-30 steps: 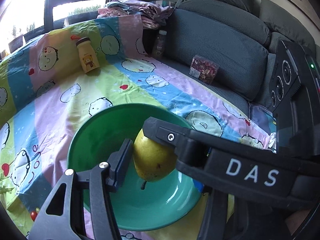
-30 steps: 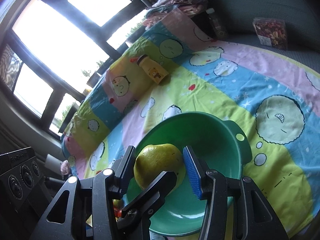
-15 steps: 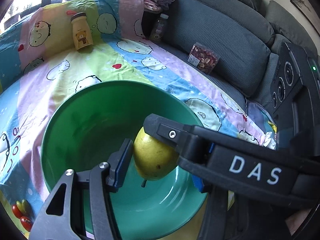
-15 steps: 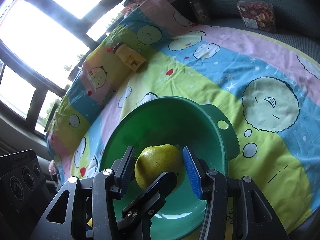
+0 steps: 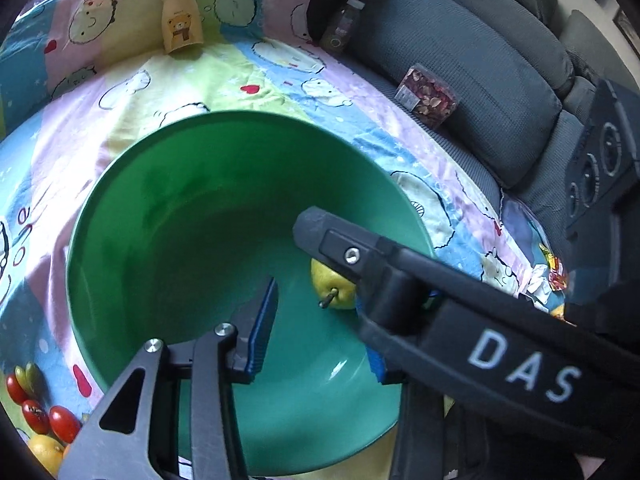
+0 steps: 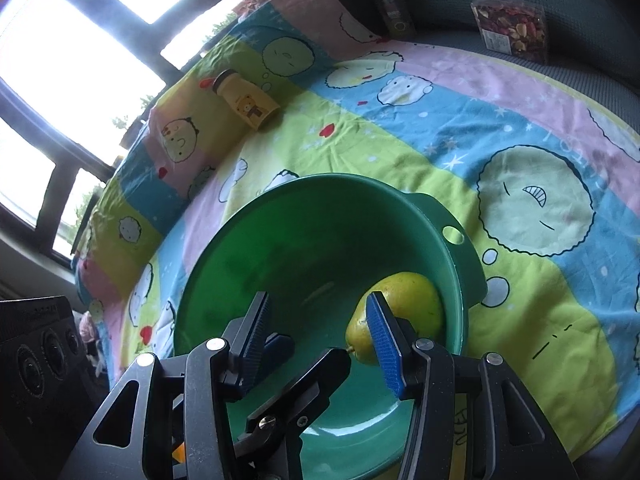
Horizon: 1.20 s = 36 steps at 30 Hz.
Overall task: Organize fruits
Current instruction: 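Lower the pear into the green basin and open the left tool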
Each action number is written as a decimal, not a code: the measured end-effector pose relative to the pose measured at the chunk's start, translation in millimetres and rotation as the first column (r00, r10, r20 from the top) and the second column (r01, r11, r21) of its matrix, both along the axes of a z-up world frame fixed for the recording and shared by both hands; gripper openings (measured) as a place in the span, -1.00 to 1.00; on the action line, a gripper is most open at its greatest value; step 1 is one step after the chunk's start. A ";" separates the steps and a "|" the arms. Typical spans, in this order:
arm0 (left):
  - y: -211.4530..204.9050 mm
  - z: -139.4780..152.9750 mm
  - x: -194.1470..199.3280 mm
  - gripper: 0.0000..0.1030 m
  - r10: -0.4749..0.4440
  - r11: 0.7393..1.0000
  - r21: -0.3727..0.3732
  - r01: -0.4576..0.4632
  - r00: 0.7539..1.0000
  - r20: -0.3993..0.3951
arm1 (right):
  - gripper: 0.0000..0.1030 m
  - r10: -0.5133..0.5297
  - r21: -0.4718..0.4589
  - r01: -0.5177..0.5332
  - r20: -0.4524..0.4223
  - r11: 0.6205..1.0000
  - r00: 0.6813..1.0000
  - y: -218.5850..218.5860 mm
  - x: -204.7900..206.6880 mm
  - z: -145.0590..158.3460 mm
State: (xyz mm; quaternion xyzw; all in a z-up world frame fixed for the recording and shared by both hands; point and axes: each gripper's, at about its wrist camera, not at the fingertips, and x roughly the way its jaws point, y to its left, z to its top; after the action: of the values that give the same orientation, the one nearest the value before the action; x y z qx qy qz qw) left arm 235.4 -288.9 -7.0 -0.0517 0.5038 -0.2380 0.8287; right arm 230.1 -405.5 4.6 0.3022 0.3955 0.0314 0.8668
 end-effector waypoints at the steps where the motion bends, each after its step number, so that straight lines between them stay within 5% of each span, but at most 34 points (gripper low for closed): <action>1: 2.0 -2.4 0.4 -0.26 0.013 1.000 0.005 -0.013 1.000 -0.014 | 0.02 -0.005 -0.007 0.005 -0.006 1.000 1.000 0.5 -0.2 0.4; 11: 8.9 -9.3 -12.1 -0.40 0.048 0.991 0.127 -0.046 0.999 -0.010 | 0.02 -0.038 -0.017 0.038 -0.022 0.999 0.999 3.5 -8.1 1.3; 25: 31.0 -11.0 -37.9 -0.64 0.072 0.992 0.107 -0.068 0.997 -0.027 | 0.02 -0.071 -0.116 0.068 -0.024 0.991 0.997 16.6 -33.0 5.5; 28: 36.0 -10.2 -45.4 -0.65 0.129 0.973 0.194 -0.129 0.992 0.011 | 0.01 -0.072 -0.117 0.069 -0.022 0.991 0.997 17.6 -37.6 5.7; 32: 51.5 -8.0 -49.9 -0.61 0.122 0.992 0.044 -0.121 0.992 -0.033 | 0.02 -0.086 -0.157 0.080 -0.034 0.984 0.996 22.2 -38.1 5.1; 36: 54.3 -6.8 -54.9 -0.64 0.143 0.987 0.082 -0.142 0.990 -0.013 | 0.02 -0.086 -0.169 0.079 -0.038 0.982 0.996 25.2 -41.0 5.1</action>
State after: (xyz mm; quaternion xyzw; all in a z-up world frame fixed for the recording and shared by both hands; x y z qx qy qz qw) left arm 180.5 -234.5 -13.8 -0.0563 0.5157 -0.1572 0.8404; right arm 189.1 -380.3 9.7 0.2450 0.4033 -0.0447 0.8805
